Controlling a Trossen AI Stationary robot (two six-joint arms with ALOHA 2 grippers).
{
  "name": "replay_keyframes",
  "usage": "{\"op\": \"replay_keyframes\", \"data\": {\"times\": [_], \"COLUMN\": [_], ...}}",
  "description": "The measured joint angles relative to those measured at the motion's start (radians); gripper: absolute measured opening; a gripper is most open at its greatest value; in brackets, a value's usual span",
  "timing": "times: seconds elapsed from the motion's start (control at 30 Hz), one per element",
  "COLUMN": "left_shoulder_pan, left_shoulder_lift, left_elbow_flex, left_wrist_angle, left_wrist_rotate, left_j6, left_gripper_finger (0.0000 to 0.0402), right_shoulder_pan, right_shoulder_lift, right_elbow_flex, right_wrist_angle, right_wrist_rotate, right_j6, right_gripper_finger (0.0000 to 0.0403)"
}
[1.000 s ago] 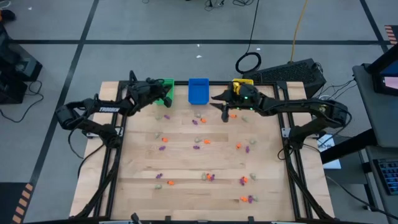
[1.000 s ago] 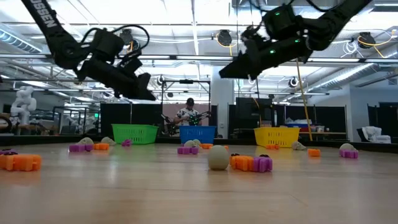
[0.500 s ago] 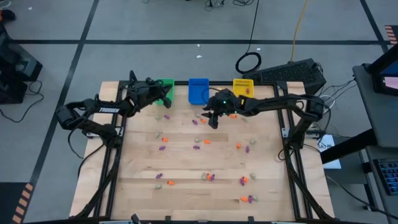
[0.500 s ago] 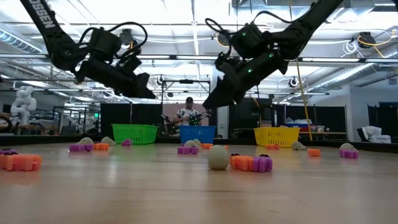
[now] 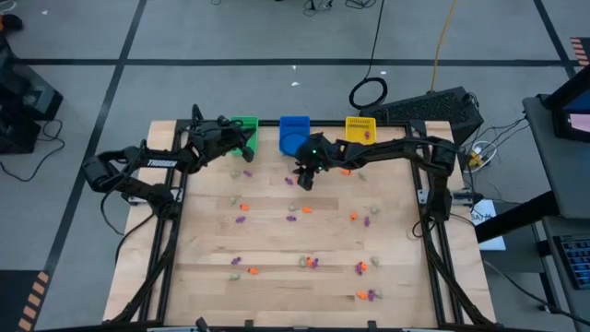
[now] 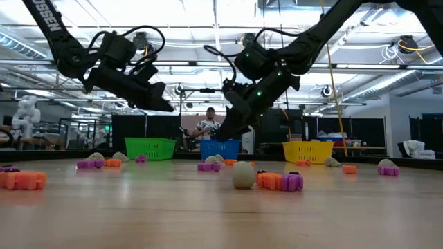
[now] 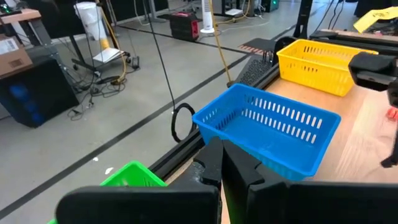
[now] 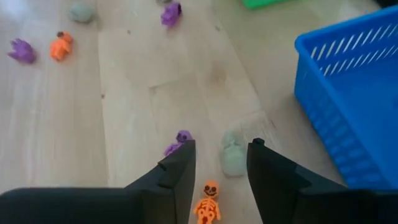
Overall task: Sort Halloween decoration
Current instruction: Put the white skull toy into the blue bin
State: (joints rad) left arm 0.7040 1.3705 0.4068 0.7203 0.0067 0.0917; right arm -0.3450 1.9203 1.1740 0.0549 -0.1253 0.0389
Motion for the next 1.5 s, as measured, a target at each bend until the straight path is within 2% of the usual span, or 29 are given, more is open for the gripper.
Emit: {"op": "replay_keyframes", "data": {"times": [0.3,0.43,0.97,1.3,1.5], "left_shoulder_pan": [0.0,0.0,-0.001,-0.002,-0.002], "left_shoulder_lift": [0.0,0.0,0.0,0.001,0.001], "left_elbow_flex": [0.0,0.0,0.0,0.0,0.0], "left_wrist_angle": [-0.004,-0.004,-0.004,-0.004,-0.004], "left_wrist_rotate": [0.002,0.002,0.004,0.005,0.005], "left_j6": [-0.003,-0.003,-0.005,-0.005,-0.005], "left_gripper_finger": [0.0008,0.0008,0.0008,0.0008,0.0008], "right_shoulder_pan": [0.012,0.012,0.011,-0.001,-0.001], "right_shoulder_lift": [0.043,0.043,0.11,0.109,0.109], "right_elbow_flex": [0.005,0.005,0.005,0.005,0.005], "right_wrist_angle": [-0.011,-0.007,0.057,0.064,0.061], "right_wrist_rotate": [0.05,0.049,0.047,0.043,0.043], "right_j6": [0.022,0.003,0.032,0.034,0.031], "right_gripper_finger": [0.022,0.0234,0.0187,0.0119,0.0096]}}
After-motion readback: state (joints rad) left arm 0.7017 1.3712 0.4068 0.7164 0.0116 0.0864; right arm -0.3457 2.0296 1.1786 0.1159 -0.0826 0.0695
